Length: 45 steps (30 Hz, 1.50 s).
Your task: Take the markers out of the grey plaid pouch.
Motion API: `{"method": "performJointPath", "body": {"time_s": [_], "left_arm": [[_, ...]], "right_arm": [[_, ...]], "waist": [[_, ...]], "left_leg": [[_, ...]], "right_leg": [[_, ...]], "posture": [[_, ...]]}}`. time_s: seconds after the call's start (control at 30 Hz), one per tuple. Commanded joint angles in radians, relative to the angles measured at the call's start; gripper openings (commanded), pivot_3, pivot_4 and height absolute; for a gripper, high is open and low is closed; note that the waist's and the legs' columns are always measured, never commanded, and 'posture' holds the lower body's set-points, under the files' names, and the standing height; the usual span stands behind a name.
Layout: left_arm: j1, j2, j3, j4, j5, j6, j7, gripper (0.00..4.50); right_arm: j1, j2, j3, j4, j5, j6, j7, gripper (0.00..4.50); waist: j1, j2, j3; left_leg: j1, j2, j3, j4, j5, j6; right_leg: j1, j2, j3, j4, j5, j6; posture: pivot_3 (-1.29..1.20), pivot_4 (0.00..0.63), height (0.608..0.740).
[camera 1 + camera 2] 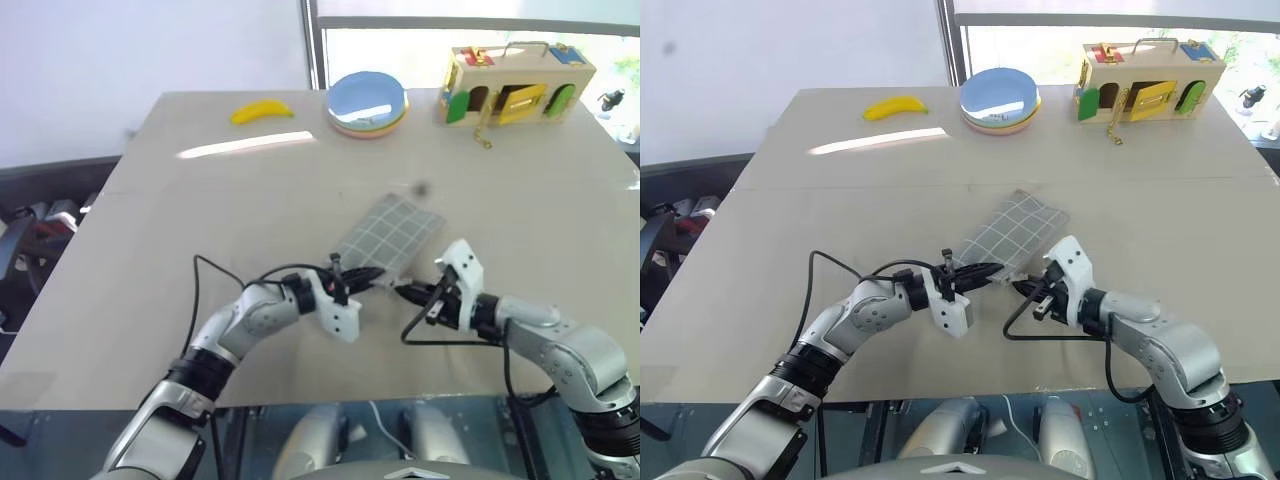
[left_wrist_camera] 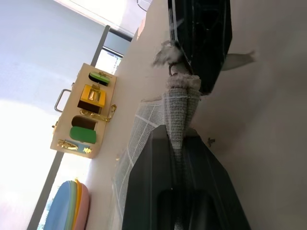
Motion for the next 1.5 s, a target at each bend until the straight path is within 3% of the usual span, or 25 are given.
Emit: {"method": "performJointPath", "body": {"time_s": [0.03, 0.47, 0.67, 0.77, 0.9, 1.03, 1.17, 1.3, 1.5], "left_arm": [[0.001, 0.003, -0.001, -0.075, -0.075, 0.013, -0.034, 0.0], [0.073, 0.018, 0.011, -0.319, -0.454, 0.301, -0.273, 0.0], [0.093, -0.05, 0.062, -0.368, -0.672, 0.502, -0.303, 0.0], [0.106, -0.079, 0.089, -0.384, -0.755, 0.611, -0.304, 0.0], [0.122, -0.105, 0.113, -0.426, -0.85, 0.738, -0.319, 0.0], [0.15, -0.102, 0.109, -0.522, -0.987, 0.92, -0.363, 0.0], [0.146, -0.125, 0.113, -0.53, -0.998, 0.95, -0.376, 0.0], [0.135, -0.137, 0.12, -0.518, -0.986, 0.946, -0.388, 0.0], [0.137, -0.152, 0.128, -0.515, -0.975, 0.946, -0.392, 0.0]], "right_arm": [[-0.025, -0.058, -0.098, 0.074, -0.046, -0.031, -0.001, 0.07], [-0.131, -0.104, -0.305, 0.445, -0.226, -0.157, -0.195, 0.07], [-0.116, -0.136, -0.388, 0.328, -0.031, -0.039, -0.055, 0.07], [-0.099, -0.184, -0.392, 0.24, -0.006, 0.023, -0.037, 0.98], [-0.14, -0.245, -0.452, 0.147, 0.091, 0.13, -0.011, 2.99], [-0.198, -0.33, -0.427, 0.053, 0.155, 0.162, 0.068, 2.99], [-0.253, -0.308, -0.391, 0.002, 0.254, 0.235, 0.068, 2.99], [-0.226, -0.322, -0.385, 0.043, 0.23, 0.223, 0.08, 2.99], [-0.213, -0.306, -0.352, 0.087, 0.206, 0.207, 0.092, 0.35]], "waist": [[0.0, 0.0, 0.0], [-0.002, 0.0, 0.0], [-0.002, 0.001, 0.001], [-0.001, 0.001, 0.001], [-0.003, 0.001, 0.001], [-0.003, 0.001, 0.001], [-0.001, 0.0, 0.002], [0.004, -0.001, 0.002], [0.001, -0.001, 0.002]], "left_leg": [[0.0, 0.0, 0.0, 0.0, 0.0, 0.0], [-0.001, 0.001, 0.002, -0.001, 0.0, 0.0], [-0.001, 0.001, 0.002, -0.001, 0.0, 0.0], [-0.002, 0.001, 0.002, 0.0, 0.0, 0.0], [-0.002, 0.001, 0.002, 0.0, 0.0, 0.0], [-0.002, 0.001, 0.002, 0.0, 0.0, 0.0], [-0.002, 0.002, 0.002, 0.0, 0.0, 0.0], [-0.004, 0.001, 0.002, 0.001, 0.0, 0.0], [-0.004, 0.001, 0.002, 0.001, 0.0, 0.0]], "right_leg": [[0.0, 0.0, 0.0, 0.0, 0.0, 0.0], [-0.001, 0.0, 0.004, 0.001, 0.0, 0.0], [-0.001, 0.0, 0.004, 0.0, 0.0, 0.0], [-0.002, 0.0, 0.004, 0.0, 0.0, 0.0], [-0.001, 0.0, 0.005, 0.001, 0.0, 0.0], [-0.002, 0.0, 0.005, 0.001, 0.0, 0.0], [-0.001, 0.001, 0.004, 0.0, 0.0, 0.0], [-0.001, 0.0, 0.003, -0.001, 0.0, 0.0], [-0.002, 0.0, 0.004, -0.002, 0.0, 0.0]], "posture": [[0.0, 0.15, 0.74], [0.0, 0.15, 0.74], [0.0, 0.15, 0.74], [0.0, 0.15, 0.74], [0.0, 0.15, 0.74], [0.0, 0.15, 0.74], [0.0, 0.15, 0.74], [0.0, 0.15, 0.74], [0.0, 0.15, 0.74]]}}
